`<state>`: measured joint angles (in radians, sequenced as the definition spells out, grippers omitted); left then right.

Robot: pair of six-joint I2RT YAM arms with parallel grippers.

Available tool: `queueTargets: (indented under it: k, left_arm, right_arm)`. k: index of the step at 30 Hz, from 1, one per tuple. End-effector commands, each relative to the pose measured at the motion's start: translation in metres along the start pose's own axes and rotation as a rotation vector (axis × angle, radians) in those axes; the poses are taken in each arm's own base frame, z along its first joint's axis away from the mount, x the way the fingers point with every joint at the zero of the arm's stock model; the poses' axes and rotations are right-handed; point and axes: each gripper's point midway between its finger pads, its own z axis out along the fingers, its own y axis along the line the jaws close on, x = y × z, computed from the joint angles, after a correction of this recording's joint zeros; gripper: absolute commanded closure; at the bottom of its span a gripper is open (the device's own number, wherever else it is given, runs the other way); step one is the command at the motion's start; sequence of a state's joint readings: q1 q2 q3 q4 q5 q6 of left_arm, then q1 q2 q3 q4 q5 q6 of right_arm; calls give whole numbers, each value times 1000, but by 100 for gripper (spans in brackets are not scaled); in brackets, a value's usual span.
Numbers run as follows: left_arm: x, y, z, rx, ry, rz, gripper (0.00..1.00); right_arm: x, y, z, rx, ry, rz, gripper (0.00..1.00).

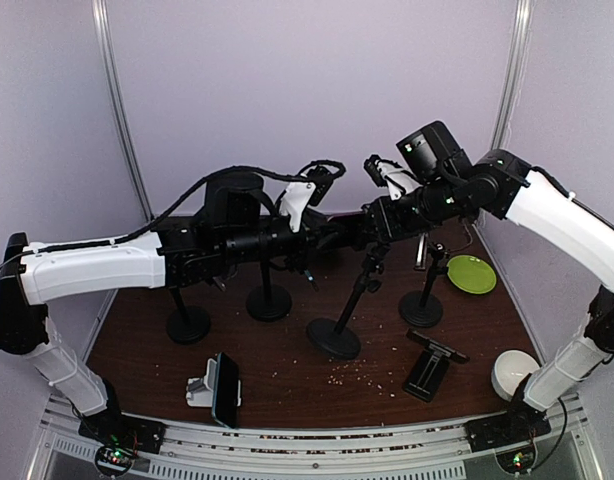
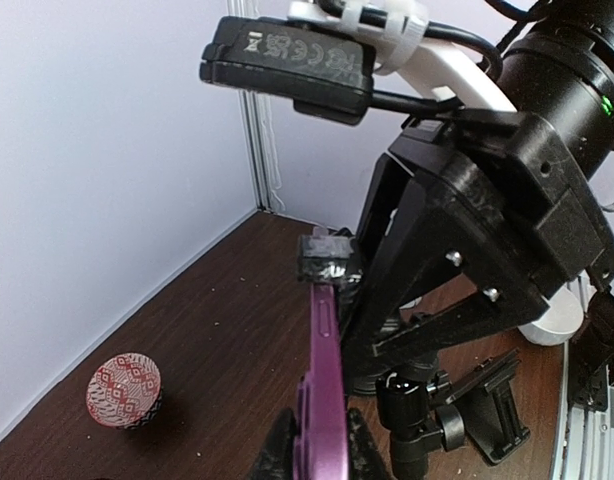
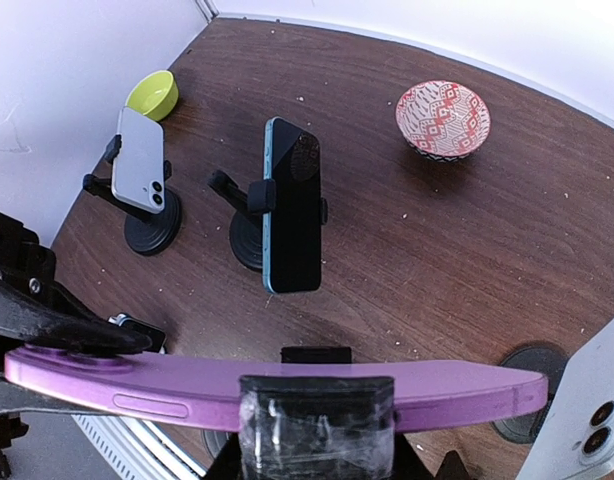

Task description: Remove the phone from the phone stand

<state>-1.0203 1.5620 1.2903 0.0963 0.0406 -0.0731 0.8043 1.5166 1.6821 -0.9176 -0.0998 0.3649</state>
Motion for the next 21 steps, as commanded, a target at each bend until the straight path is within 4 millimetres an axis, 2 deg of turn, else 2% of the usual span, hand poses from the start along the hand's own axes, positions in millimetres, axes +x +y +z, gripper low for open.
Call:
queueTargets:
  k: [1, 6, 11, 14, 17, 21]
  left_arm:
    - [-35, 3, -17, -16, -89, 1, 100]
    - [-32, 4, -18, -22, -74, 4, 100]
    - [-27, 5, -17, -31, -63, 6, 100]
    - [-26, 5, -16, -28, -62, -1, 100]
    - [-27, 4, -14, -25, -64, -1, 100]
    - [-30, 4, -12, -22, -67, 4, 100]
  right_arm:
    - [-23, -17, -12, 89, -115, 37, 100]
    - [-20, -19, -5, 101, -100, 24, 100]
    - [-20, 1, -6, -9, -94, -48, 100]
    - [-20, 6, -8, -38, -92, -75, 100]
    - [-20, 7, -10, -41, -91, -92, 100]
    - [-22, -4, -12, 23, -103, -95, 100]
